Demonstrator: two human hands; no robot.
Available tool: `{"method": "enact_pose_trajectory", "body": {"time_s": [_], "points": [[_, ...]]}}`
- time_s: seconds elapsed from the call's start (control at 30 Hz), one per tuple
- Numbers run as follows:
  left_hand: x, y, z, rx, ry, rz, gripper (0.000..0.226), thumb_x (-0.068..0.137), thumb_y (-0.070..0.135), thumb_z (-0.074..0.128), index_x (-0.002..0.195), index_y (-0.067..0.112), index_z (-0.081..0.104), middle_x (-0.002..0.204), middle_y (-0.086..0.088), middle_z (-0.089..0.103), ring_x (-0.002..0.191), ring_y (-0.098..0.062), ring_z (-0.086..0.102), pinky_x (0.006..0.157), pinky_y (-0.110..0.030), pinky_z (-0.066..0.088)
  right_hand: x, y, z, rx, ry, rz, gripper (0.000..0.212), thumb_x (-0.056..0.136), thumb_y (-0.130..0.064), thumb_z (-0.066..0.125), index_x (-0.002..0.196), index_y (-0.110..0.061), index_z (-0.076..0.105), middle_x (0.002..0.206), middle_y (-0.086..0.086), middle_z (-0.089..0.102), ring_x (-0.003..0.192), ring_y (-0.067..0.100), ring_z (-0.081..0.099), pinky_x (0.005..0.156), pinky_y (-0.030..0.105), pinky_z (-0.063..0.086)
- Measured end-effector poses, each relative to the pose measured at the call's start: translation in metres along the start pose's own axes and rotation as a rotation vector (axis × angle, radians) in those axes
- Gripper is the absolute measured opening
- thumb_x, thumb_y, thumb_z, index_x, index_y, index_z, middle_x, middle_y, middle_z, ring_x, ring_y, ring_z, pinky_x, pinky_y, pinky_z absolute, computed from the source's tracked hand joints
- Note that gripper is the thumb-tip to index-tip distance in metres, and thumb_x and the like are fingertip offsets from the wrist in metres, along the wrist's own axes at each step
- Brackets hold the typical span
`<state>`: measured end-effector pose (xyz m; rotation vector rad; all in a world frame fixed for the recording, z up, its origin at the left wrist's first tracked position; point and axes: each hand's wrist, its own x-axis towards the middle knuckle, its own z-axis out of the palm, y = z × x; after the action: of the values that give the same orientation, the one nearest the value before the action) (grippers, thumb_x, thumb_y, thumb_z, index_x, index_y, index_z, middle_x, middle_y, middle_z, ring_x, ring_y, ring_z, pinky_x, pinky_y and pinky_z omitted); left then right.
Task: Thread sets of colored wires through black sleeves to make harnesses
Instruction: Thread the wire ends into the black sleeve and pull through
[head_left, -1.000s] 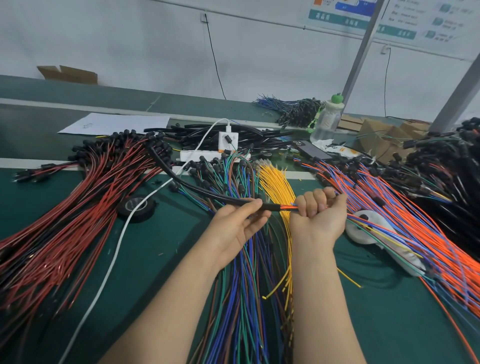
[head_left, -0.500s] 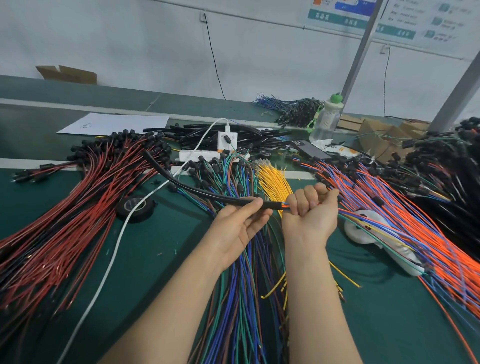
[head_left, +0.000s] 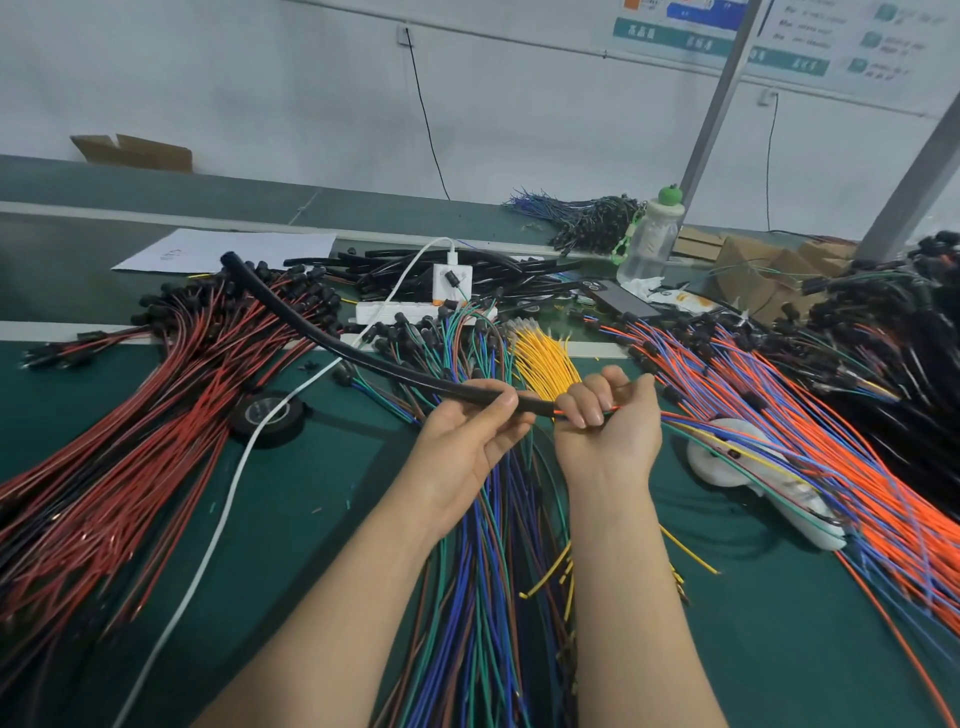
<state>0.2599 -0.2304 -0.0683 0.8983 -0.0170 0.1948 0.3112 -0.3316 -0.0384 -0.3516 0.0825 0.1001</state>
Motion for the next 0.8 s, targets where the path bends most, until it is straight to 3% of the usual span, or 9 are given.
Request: {"method": "enact_pose_trajectory", "body": {"time_s": [0.17,0.23,0.33,0.4,0.5,0.6,0.67,0.73,0.8], "points": [[0.000,-0.001,0.001,0.055,-0.016,0.023,0.011,0.092,-0.001,0.051,0.089,0.007,0.057,0.083,-0.006,0.066,0.071,-0.010,0.067,0.069,-0.017,0.054,-0.001,0.000,0.000,0.005,0.003,-0.017,0.047,0.105,-0.036,0.027,0.069,-0.011,0.043,0.043,-0.005,0.028,0.030,0.007,0.024,0.030,0.017,0.020],[0.000,-0.002,0.002,0.074,-0.004,0.021,0.010,0.091,-0.002,0.052,0.088,0.006,0.058,0.080,-0.005,0.068,0.071,-0.010,0.067,0.069,-0.017,0.055,0.001,0.002,0.001,-0.057,0.009,-0.055,0.049,0.105,-0.037,0.027,0.070,-0.009,0.046,0.044,-0.002,0.036,0.033,0.010,0.033,0.034,0.017,0.028],[0.000,-0.004,0.006,0.036,0.015,0.016,0.011,0.091,-0.002,0.052,0.086,0.006,0.058,0.079,-0.005,0.069,0.070,-0.010,0.068,0.068,-0.017,0.055,0.005,0.011,0.001,-0.399,0.014,-0.083,0.061,0.105,-0.040,0.024,0.069,-0.004,0.058,0.062,0.007,0.061,0.058,0.019,0.057,0.052,0.022,0.045],[0.000,-0.003,0.009,-0.012,0.026,0.031,0.010,0.091,-0.002,0.051,0.088,0.005,0.058,0.081,-0.007,0.068,0.071,-0.010,0.068,0.069,-0.016,0.054,0.002,0.021,-0.001,-0.652,-0.047,-0.011,0.069,0.105,-0.042,0.021,0.067,-0.004,0.066,0.070,0.010,0.068,0.069,0.023,0.059,0.062,0.027,0.047],[0.002,-0.001,0.010,-0.015,0.097,0.074,0.009,0.092,-0.001,0.050,0.091,0.003,0.059,0.081,-0.008,0.066,0.068,-0.008,0.067,0.067,-0.015,0.054,-0.003,0.034,-0.001,-0.743,-0.145,0.113,0.060,0.103,-0.042,0.028,0.077,-0.007,0.068,0.082,0.013,0.069,0.081,0.028,0.061,0.083,0.038,0.047],[0.003,0.007,0.002,0.010,0.175,0.099,0.008,0.092,0.000,0.053,0.087,0.002,0.060,0.076,-0.006,0.067,0.065,-0.008,0.067,0.064,-0.013,0.053,-0.001,0.024,0.002,-0.586,0.005,-0.042,0.036,0.099,-0.040,0.045,0.079,-0.017,0.062,0.080,-0.002,0.060,0.060,0.008,0.051,0.056,0.020,0.041],[0.005,0.014,-0.006,0.015,0.219,0.104,0.007,0.091,0.001,0.054,0.088,0.002,0.061,0.074,-0.006,0.069,0.065,-0.008,0.068,0.063,-0.013,0.053,0.003,0.006,-0.001,-0.352,0.081,-0.150,0.039,0.099,-0.038,0.047,0.067,-0.017,0.052,0.066,-0.003,0.051,0.041,0.006,0.035,0.038,0.016,0.029],[0.005,0.016,-0.009,0.020,0.216,0.104,0.007,0.091,0.002,0.055,0.089,0.003,0.061,0.072,-0.003,0.070,0.066,-0.008,0.068,0.063,-0.013,0.053,0.003,0.000,-0.002,-0.237,0.122,-0.156,0.047,0.100,-0.039,0.045,0.059,-0.017,0.041,0.054,-0.004,0.046,0.035,0.007,0.030,0.034,0.016,0.022],[0.004,0.008,-0.004,0.064,0.157,0.104,0.009,0.091,0.001,0.055,0.085,0.005,0.060,0.070,-0.001,0.070,0.066,-0.007,0.067,0.064,-0.013,0.053,0.002,0.014,-0.001,-0.374,0.144,-0.177,0.049,0.101,-0.038,0.044,0.057,-0.016,0.037,0.049,-0.005,0.048,0.034,0.006,0.036,0.034,0.014,0.024]]}}
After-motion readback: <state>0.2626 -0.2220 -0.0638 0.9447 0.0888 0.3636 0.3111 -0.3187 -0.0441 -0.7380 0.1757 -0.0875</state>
